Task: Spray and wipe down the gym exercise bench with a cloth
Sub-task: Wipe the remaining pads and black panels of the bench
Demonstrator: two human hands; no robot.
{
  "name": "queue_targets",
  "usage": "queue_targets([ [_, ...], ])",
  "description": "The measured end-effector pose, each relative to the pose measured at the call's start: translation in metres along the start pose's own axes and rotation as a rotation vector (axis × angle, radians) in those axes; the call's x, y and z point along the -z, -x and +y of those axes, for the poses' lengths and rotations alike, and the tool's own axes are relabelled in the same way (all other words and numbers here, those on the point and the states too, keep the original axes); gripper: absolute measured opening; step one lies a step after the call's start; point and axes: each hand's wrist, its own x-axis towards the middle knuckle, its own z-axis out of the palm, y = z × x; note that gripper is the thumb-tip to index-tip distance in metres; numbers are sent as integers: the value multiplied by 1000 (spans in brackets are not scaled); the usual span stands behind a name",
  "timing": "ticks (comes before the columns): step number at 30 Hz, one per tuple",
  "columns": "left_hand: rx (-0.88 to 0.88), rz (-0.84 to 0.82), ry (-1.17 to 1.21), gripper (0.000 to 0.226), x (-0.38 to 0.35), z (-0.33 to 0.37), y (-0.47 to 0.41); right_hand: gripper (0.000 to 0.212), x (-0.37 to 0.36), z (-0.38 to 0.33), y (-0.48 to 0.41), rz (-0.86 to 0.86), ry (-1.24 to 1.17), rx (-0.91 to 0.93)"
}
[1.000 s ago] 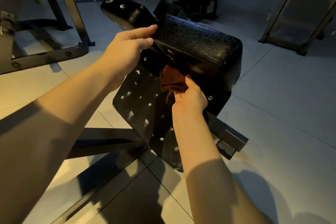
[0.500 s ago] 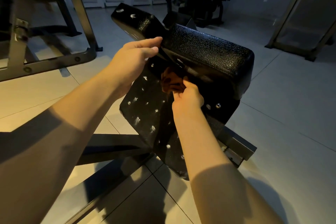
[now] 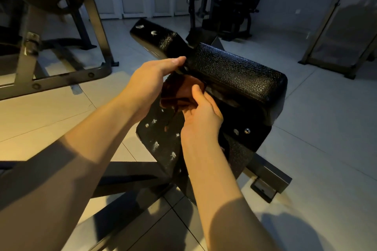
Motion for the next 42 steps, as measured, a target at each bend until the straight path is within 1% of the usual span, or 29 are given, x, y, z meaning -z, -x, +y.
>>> queue_targets([
  [2,17,10,30,27,-1,1,1,31,-3,3,0,13,-9,7],
  [4,9,-28,-2,31,-1,1,2,33,-4,3,-4,85,-18,-10],
  [5,-2,-57,-25,35,-1,2,3,33,-4,2,-3,93,-14,-21],
  [7,-12,-93,-45,39,-1,3,3,31,-2,-1,1,56,0,-13],
  [9,-17,-83,-39,39,-2,4,3,26,5,-5,12,-12,7,29],
  [11,-29,-76,-38,39,-3,4,2,23,15,-7,17,-21,31,60],
  [13,-27,-73,-37,39,-2,2,1,21,25,-11,13,30,40,75],
  [16,-29,-97,-46,41,-1,-2,1,6,38,-25,3,170,-22,78],
  [17,-34,-95,-48,42,-3,-2,1,8,42,-29,2,199,-30,72],
  [18,-38,-85,-49,42,-5,-2,1,9,46,-33,2,196,-30,66],
  [20,-41,-42,-29,44,-13,-4,1,6,49,-36,12,99,-2,67],
  [22,-63,18,-7,50,-19,-7,3,7,48,-35,22,24,10,70],
  [23,-75,40,-5,53,-21,-9,4,9,47,-34,22,32,12,71],
  [25,-70,68,3,57,-27,-12,5,15,47,-32,14,125,-2,68],
  [26,-44,70,22,60,-30,-15,6,15,48,-34,11,176,-16,66],
  [28,89,34,45,72,-39,-25,7,10,49,-37,9,195,-16,66],
  [29,174,-38,43,80,-43,-31,9,7,49,-39,11,168,-3,63],
  [30,254,-143,36,81,-46,-35,12,7,50,-40,16,134,14,56],
  [31,316,-251,41,75,-49,-39,16,13,51,-41,21,105,31,48],
  [32,348,-319,54,67,-51,-42,18,18,55,-42,25,84,50,44],
  [34,365,-324,140,54,-52,-45,21,23,63,-44,30,41,118,50],
  [36,348,-271,250,46,-53,-46,24,15,69,-50,33,-3,220,61],
  [38,347,-203,359,39,-57,-43,30,7,71,-58,35,-10,319,58],
  [39,352,-161,423,37,-62,-41,34,7,73,-63,35,-5,372,55],
  [42,391,31,616,31,-85,-32,47,7,83,-81,39,13,591,72],
])
